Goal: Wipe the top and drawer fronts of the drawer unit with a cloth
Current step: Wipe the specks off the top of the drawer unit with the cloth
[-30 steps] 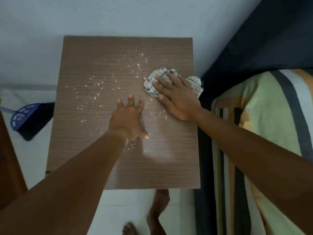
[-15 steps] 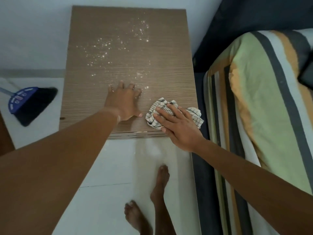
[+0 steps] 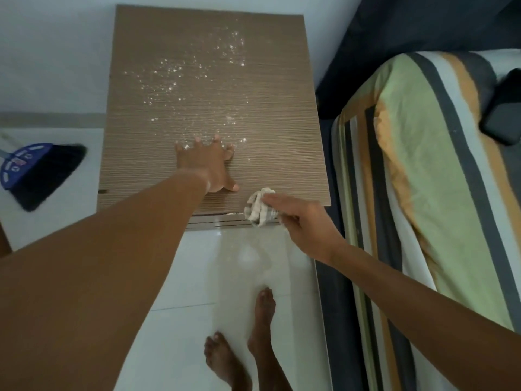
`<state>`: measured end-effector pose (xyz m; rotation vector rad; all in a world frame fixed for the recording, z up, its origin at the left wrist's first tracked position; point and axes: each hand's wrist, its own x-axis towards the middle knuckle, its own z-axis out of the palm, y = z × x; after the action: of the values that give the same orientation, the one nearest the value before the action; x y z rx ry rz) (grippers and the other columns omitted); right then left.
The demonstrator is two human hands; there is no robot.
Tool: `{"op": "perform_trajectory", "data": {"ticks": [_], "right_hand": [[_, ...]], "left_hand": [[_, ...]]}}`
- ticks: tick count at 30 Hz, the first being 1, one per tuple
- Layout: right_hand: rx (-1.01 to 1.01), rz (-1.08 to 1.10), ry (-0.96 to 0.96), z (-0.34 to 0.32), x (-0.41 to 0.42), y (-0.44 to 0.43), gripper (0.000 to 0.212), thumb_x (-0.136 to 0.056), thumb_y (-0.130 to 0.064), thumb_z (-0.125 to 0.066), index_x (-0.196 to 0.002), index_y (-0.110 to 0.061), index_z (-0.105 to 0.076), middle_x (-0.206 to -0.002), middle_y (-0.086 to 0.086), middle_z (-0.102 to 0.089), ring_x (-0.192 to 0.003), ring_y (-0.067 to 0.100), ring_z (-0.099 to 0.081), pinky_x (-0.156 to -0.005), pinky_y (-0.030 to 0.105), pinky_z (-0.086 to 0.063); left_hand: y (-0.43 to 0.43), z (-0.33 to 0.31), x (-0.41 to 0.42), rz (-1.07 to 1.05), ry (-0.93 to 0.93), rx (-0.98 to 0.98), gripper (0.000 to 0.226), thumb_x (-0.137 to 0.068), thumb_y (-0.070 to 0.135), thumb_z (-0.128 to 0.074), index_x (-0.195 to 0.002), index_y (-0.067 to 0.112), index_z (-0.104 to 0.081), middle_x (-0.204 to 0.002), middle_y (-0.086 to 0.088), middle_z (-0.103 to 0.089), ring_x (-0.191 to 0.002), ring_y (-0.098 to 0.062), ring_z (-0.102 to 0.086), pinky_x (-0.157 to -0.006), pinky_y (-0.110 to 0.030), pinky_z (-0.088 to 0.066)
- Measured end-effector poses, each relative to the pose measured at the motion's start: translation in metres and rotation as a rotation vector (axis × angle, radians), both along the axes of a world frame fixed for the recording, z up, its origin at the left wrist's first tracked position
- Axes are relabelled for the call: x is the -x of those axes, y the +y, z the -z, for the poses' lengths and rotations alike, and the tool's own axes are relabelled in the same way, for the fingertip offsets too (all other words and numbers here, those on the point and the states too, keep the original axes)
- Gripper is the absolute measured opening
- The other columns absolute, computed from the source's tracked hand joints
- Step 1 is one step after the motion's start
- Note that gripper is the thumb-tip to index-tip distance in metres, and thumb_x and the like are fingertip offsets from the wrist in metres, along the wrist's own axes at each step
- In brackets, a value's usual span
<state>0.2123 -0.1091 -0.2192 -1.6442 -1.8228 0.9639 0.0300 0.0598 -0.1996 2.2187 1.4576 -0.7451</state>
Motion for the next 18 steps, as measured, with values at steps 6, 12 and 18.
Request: {"op": "perform_trajectory", "data": {"ticks": [6, 12, 18], "right_hand": [[0.152, 0.249, 0.174, -0.046, -0.016, 0.1, 0.042, -0.098, 0.0, -0.054, -0.135, -0.017, -0.063, -0.109, -0.004, -0.074, -0.093, 0.003, -0.07, -0.08, 0.011, -0.052], [0.096, 0.366, 0.154, -0.041, -0.039, 0.236, 0.041, -0.098, -0.008, -0.055, -0.134, -0.024, -0.063, -0.113, -0.013, -0.071, -0.103, 0.004, -0.066, -0.088, 0.014, -0.049], [-0.007, 0.444, 0.046, -0.027, -0.068, 0.365, 0.045, -0.098, -0.008, -0.053, -0.138, -0.025, -0.059, -0.129, -0.007, -0.068, -0.106, 0.005, -0.064, -0.094, 0.024, -0.053]], "left_hand": [[0.03, -0.022, -0.009, -0.032, -0.002, 0.111, 0.082, -0.074, 0.061, -0.076, -0.146, 0.033, -0.049, -0.154, 0.001, -0.046, -0.136, -0.033, -0.047, -0.11, -0.052, -0.039], [0.103, -0.052, -0.022, -0.223, -0.157, -0.003, 0.052, -0.072, 0.035, -0.086, -0.12, 0.022, -0.071, -0.112, -0.001, -0.074, -0.104, -0.029, -0.068, -0.097, -0.042, -0.052], [0.143, -0.039, -0.011, -0.217, -0.109, -0.042, 0.079, -0.072, 0.035, -0.087, -0.142, 0.028, -0.052, -0.142, -0.003, -0.058, -0.126, -0.028, -0.056, -0.107, -0.042, -0.044]]}}
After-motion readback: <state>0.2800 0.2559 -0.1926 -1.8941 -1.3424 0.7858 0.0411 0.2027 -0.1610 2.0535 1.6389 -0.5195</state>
